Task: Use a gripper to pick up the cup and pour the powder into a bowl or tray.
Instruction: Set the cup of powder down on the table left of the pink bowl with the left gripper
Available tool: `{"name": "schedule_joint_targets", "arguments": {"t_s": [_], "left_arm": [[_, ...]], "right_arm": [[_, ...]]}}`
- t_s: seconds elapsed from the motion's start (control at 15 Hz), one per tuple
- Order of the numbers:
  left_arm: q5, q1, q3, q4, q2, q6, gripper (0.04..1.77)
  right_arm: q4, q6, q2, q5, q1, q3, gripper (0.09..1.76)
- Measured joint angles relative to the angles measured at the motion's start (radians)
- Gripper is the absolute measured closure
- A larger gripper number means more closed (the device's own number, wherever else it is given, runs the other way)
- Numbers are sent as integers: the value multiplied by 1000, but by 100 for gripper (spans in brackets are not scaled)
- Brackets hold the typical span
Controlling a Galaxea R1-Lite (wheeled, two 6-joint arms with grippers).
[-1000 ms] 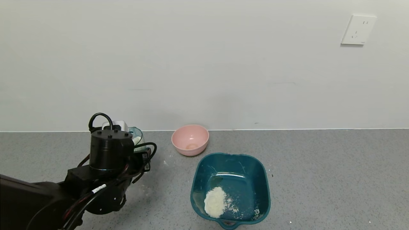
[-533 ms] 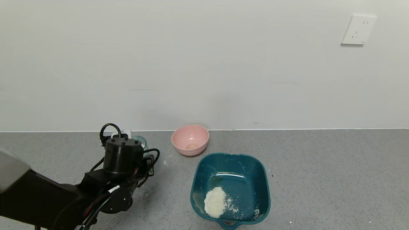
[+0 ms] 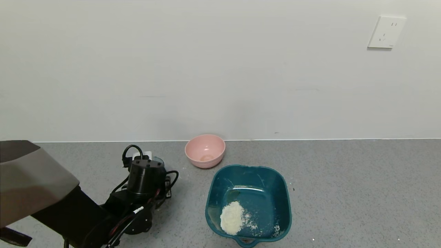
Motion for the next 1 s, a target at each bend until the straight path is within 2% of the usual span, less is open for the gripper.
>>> {"name": "schedule_joint_targets", "arguments": {"t_s": [1.0], "left_arm": [[-1, 0, -7, 0, 47, -3, 52]], "right_arm": [[0, 0, 0, 0, 0, 0, 14]]}}
